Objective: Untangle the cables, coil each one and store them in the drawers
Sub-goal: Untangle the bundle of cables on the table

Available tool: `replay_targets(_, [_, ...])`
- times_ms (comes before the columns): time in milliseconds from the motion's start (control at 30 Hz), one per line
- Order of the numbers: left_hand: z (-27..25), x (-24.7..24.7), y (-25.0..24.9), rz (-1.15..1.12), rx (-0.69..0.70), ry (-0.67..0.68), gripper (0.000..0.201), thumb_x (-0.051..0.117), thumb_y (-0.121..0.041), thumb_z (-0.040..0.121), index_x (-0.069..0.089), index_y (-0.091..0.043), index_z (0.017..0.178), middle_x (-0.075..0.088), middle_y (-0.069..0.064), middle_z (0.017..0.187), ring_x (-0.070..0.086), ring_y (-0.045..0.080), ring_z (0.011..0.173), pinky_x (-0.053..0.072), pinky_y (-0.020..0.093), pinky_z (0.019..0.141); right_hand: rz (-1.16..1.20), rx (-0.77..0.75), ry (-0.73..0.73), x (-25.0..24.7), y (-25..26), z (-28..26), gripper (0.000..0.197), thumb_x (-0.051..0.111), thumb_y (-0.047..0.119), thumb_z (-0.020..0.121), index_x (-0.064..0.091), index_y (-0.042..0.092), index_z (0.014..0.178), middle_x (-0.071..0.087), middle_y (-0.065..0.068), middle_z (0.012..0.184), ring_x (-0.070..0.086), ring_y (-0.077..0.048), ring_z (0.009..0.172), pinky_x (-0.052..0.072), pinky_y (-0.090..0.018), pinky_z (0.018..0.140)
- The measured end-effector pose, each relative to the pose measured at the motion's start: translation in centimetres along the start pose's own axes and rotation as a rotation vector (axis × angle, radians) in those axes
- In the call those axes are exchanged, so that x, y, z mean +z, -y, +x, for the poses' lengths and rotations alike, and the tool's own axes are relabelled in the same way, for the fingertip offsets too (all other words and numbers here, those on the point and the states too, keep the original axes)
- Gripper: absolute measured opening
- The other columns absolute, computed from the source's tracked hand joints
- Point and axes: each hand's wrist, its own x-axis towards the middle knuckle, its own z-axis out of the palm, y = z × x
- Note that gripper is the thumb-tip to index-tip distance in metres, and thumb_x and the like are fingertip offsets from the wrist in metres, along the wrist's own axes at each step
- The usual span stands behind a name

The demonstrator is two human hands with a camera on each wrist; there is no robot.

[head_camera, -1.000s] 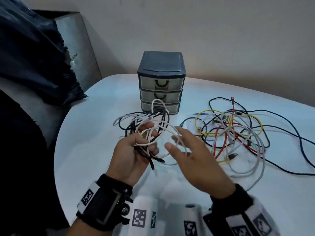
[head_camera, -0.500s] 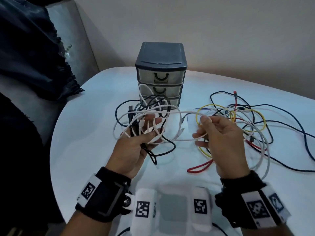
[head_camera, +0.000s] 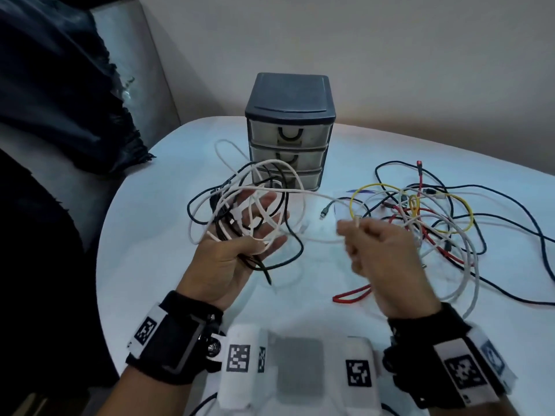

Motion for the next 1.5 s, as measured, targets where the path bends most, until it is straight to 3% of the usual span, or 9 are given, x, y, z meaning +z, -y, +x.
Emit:
replay_targets(233, [0.2, 0.8, 0.2, -0.104, -0.052, -0.006, 0.06, 0.043, 0.007, 0.08, 0.055, -0.015, 0.135, 0.062, 0.011, 0.134, 0.06, 0.04, 0.12, 0.049, 0.05, 0.099, -0.162, -0.504, -0.246, 1.5, 0.6, -2.0, 0.009, 0.073, 0.011, 0.086, 0.07, 0.019, 0.082, 0.069, 0.005, 0.08, 0.061, -0.007, 0.067, 0.046, -0.014, 0.058])
replay_targets(533, [0.0, 0.7, -0.7, -0.169, -0.122, 0.122, 0.07, 0.031, 0.012, 0.074, 0.061, -0.019, 0.128, 0.063, 0.007, 0.134, 0.063, 0.035, 0.116, 0.055, 0.045, 0.092, 0.013, -0.421, -0.322, 1.3, 0.5, -0.8, 0.011, 0.067, 0.015, 0.092, 0.069, 0.026, 0.09, 0.071, 0.009, 0.087, 0.064, 0.0, 0.081, 0.047, -0.012, 0.069])
replay_targets(667, [-0.1, 0.7, -0.6, -0.148, -0.174, 0.188, 0.063, 0.042, 0.009, 0.067, 0.076, -0.024, 0.108, 0.068, 0.006, 0.126, 0.07, 0.031, 0.104, 0.059, 0.04, 0.074, 0.242, -0.018, 0.052, 0.2, 1.0, -0.2, 0.028, 0.057, 0.033, 0.094, 0.066, 0.017, 0.116, 0.076, -0.005, 0.102, 0.07, -0.02, 0.098, 0.053, -0.035, 0.085])
replay_targets(767, [-0.3, 0.4, -0.3, -0.013, -0.171, 0.259, 0.06, 0.055, 0.007, 0.058, 0.078, -0.026, 0.102, 0.073, 0.006, 0.114, 0.074, 0.026, 0.09, 0.06, 0.036, 0.064, 0.46, 0.219, 0.374, 0.6, 1.6, -1.0, 0.052, 0.046, 0.051, 0.088, 0.066, 0.01, 0.112, 0.073, -0.017, 0.094, 0.068, -0.026, 0.071, 0.053, -0.034, 0.062])
replay_targets(867, [-0.2, -0.3, -0.1, 0.193, -0.123, 0.317, 0.056, 0.064, 0.01, 0.06, 0.077, -0.023, 0.103, 0.076, 0.008, 0.1, 0.074, 0.025, 0.077, 0.059, 0.032, 0.058, 0.386, 0.135, 0.464, 0.9, 1.0, -1.3, 0.047, 0.058, 0.043, 0.087, 0.068, 0.0, 0.102, 0.064, -0.015, 0.069, 0.052, -0.02, 0.05, 0.041, -0.024, 0.046])
replay_targets(1067, [-0.4, -1.2, -0.3, 0.381, -0.031, 0.339, 0.046, 0.074, -0.001, 0.066, 0.074, -0.025, 0.106, 0.073, 0.012, 0.104, 0.07, 0.027, 0.091, 0.057, 0.035, 0.078, 0.028, -0.157, 0.174, -0.1, 1.3, -1.0, 0.024, 0.067, 0.033, 0.082, 0.075, 0.012, 0.072, 0.041, -0.003, 0.048, 0.032, -0.011, 0.045, 0.028, -0.018, 0.045])
replay_targets(1200, [0.0, -1.1, -0.8, 0.435, 0.031, 0.239, 0.032, 0.077, -0.009, 0.069, 0.074, -0.022, 0.097, 0.074, 0.009, 0.097, 0.069, 0.023, 0.079, 0.053, 0.026, 0.063, 0.043, -0.322, -0.037, -1.6, 1.6, -0.2, 0.026, 0.061, 0.023, 0.096, 0.075, 0.014, 0.076, 0.048, -0.019, 0.061, 0.038, -0.02, 0.051, 0.036, -0.026, 0.049])
replay_targets(1300, [0.2, -1.2, -1.2, 0.385, 0.029, 0.176, 0.045, 0.089, -0.036, 0.06, 0.075, -0.023, 0.101, 0.074, 0.008, 0.093, 0.068, 0.02, 0.072, 0.052, 0.025, 0.056, 0.109, -0.354, -0.192, -3.2, 1.8, 0.8, 0.022, 0.061, 0.016, 0.095, 0.077, 0.021, 0.08, 0.055, -0.01, 0.065, 0.049, -0.016, 0.059, 0.045, -0.029, 0.057])
replay_targets(1500, [0.4, -0.7, -1.1, 0.241, -0.023, 0.092, 0.053, 0.089, -0.043, 0.059, 0.074, -0.027, 0.108, 0.073, 0.01, 0.104, 0.072, 0.024, 0.081, 0.059, 0.036, 0.064, 0.02, -0.385, -0.029, -2.9, 1.5, 0.7, 0.026, 0.062, 0.001, 0.092, 0.07, 0.018, 0.11, 0.074, -0.002, 0.103, 0.067, -0.013, 0.096, 0.057, -0.022, 0.078])
